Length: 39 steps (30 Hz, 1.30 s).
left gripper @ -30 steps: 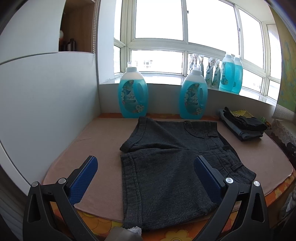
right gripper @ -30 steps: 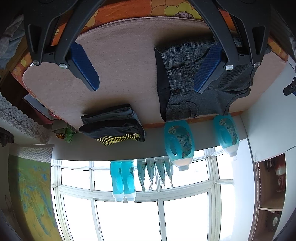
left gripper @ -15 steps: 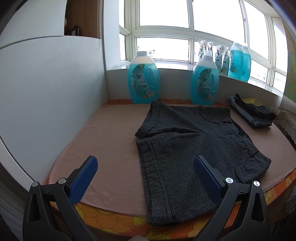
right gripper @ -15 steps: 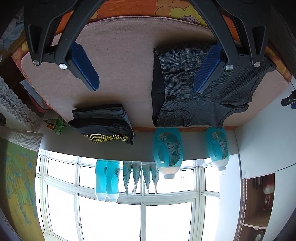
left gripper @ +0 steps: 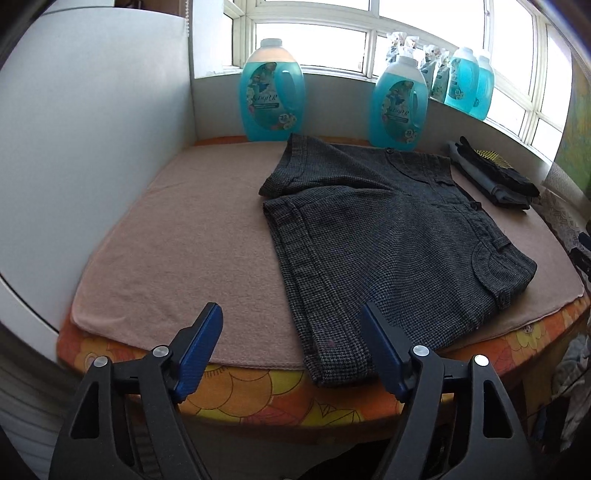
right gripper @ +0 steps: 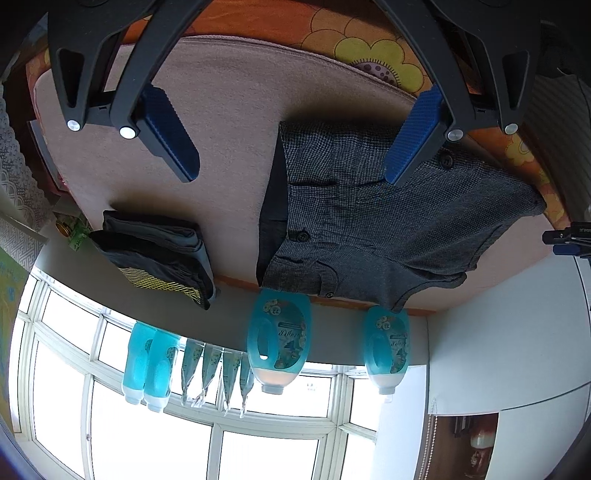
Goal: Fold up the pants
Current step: 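Move both grippers down to the waistband edge of the grey pants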
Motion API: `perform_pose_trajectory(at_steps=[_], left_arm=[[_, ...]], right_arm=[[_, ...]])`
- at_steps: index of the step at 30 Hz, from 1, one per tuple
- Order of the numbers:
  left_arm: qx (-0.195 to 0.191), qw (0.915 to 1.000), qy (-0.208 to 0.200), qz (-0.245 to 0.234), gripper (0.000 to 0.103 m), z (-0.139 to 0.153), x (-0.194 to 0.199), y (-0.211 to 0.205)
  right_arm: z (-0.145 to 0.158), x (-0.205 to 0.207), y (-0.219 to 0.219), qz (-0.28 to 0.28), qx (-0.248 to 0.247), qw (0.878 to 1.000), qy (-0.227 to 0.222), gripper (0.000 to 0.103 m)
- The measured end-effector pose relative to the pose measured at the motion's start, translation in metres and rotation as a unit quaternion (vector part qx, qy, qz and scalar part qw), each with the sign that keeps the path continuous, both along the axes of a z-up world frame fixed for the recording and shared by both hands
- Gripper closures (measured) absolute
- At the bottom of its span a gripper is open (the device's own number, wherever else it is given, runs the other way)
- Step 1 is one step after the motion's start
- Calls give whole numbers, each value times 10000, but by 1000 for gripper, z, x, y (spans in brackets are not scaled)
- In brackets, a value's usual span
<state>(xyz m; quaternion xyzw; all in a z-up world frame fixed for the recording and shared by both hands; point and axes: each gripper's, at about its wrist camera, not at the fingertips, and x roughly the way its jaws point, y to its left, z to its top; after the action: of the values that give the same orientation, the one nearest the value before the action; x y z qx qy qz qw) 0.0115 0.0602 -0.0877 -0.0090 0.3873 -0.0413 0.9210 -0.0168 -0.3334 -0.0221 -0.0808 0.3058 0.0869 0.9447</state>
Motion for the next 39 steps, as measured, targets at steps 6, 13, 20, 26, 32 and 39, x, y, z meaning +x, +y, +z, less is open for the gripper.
perform_pose_trajectory(at_steps=[6, 13, 20, 26, 32, 39], left_arm=[[39, 9997, -166, -147, 29, 14, 31, 4], [282, 9985, -336, -323, 32, 31, 97, 4], [283, 9985, -296, -356, 32, 46, 182, 4], [54, 9993, 55, -362, 32, 42, 259, 0], [-216, 9968, 514, -580, 32, 19, 328, -10], [-726, 9903, 975, -671, 32, -10, 388, -17]], right_arm=[[9, 39, -6, 30, 89, 9998, 146, 10], [26, 104, -19, 11, 403, 9989, 231, 11], [36, 185, -25, 143, 512, 9975, 458, 14], [17, 258, -25, 274, 347, 9961, 761, 14], [-20, 324, -24, 355, 463, 9906, 1235, 14], [-60, 381, -22, 466, 880, 9772, 1874, 14]])
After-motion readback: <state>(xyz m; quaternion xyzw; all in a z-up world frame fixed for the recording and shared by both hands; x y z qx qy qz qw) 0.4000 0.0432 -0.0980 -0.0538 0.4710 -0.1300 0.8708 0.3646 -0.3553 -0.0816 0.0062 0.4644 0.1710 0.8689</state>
